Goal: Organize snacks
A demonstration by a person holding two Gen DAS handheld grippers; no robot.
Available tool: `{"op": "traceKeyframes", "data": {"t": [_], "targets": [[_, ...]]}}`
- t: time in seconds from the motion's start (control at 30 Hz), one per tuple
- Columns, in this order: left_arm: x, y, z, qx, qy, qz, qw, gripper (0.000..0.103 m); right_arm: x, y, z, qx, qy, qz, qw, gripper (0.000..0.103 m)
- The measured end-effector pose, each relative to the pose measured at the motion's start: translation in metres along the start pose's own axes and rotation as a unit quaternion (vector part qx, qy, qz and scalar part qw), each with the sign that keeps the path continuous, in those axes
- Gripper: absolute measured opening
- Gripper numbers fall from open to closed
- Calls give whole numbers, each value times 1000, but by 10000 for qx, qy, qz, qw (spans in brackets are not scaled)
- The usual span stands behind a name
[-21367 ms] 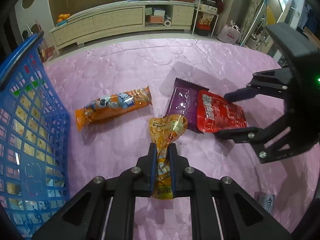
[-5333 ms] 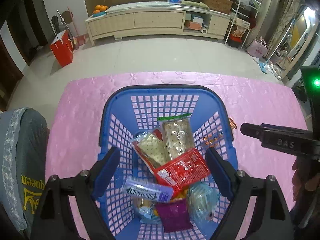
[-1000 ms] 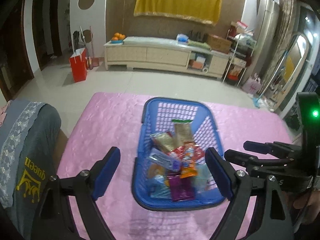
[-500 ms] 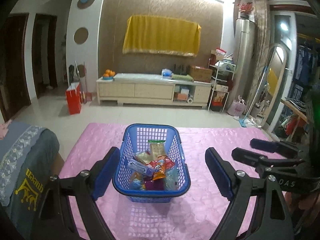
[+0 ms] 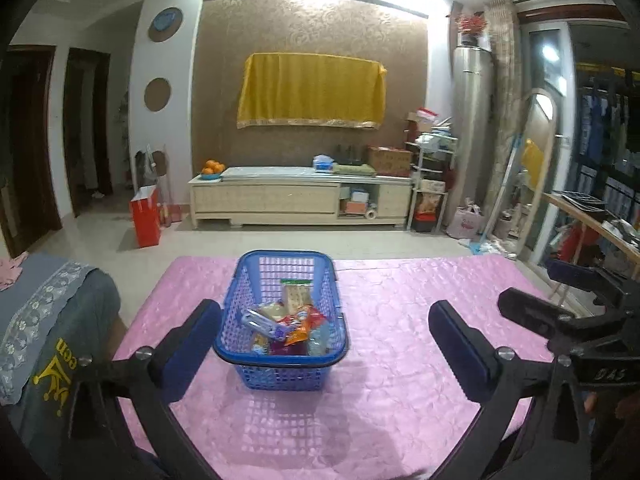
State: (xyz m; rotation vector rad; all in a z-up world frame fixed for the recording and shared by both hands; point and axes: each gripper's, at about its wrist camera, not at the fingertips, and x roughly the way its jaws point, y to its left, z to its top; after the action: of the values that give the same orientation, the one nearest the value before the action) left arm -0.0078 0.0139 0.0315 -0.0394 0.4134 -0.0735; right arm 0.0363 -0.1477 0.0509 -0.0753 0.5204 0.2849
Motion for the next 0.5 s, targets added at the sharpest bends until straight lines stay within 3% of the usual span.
{"op": "traceKeyframes", "data": {"t": [0.1,0.5], "targets": [[-5,-5,-2,52,-34,31,10000,102,-8,4,-7,-114,-88,-213,9997,103],[-12,-16,-11,144,16,-134,9998,102,-21,-4,-14,58,-154,-214,9996,103]]}}
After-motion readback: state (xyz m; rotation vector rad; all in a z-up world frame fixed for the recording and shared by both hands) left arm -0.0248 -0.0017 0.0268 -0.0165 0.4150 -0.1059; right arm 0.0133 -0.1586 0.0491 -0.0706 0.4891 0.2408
